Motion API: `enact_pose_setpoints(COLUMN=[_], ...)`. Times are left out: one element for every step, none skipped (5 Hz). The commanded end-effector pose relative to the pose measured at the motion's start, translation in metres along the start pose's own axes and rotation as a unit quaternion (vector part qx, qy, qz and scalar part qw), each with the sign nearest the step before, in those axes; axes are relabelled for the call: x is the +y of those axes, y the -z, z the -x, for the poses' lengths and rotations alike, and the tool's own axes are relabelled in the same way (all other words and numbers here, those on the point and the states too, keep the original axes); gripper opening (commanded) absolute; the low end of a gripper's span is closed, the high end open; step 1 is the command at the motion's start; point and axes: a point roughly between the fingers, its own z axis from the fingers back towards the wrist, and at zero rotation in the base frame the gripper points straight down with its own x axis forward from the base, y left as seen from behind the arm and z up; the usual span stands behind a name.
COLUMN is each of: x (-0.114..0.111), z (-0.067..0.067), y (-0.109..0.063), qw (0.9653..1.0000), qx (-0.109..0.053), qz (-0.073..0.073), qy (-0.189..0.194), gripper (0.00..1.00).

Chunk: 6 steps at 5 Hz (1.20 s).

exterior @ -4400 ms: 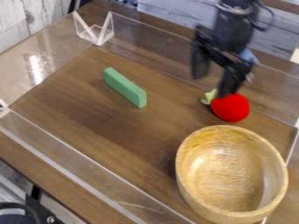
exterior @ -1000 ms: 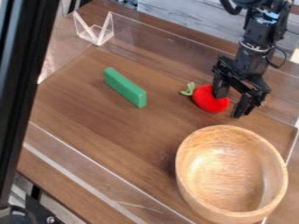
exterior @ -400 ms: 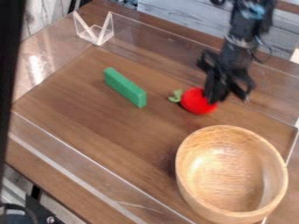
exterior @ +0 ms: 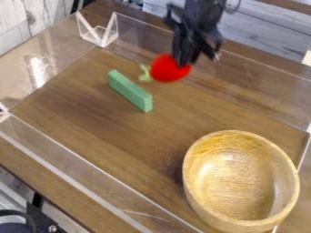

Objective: Move the red object to the left side of the table

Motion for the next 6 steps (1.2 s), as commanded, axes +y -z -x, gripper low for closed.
enact_pose_setpoints(x=[0.045,0.088,0.101,0.117,0.13,0.139], z=[0.02,0.043,0.063,0.082,0.089,0.093], y=[-0.038,-0.043,-0.036,-0.029,-0.017,-0.004], qw=[0.9986,0.9963,0.9941,0.9913,0.9889,0.9866], qx=[-0.028,-0.024,-0.016,-0.009,-0.003,0.004], qz=[-0.026,-0.028,-0.026,-0.025,-0.02,-0.013], qy=[-0.038,-0.077,-0.104,-0.129,-0.148,-0.163], gripper=[0.0,0.0,0.0,0.0,0.0,0.0])
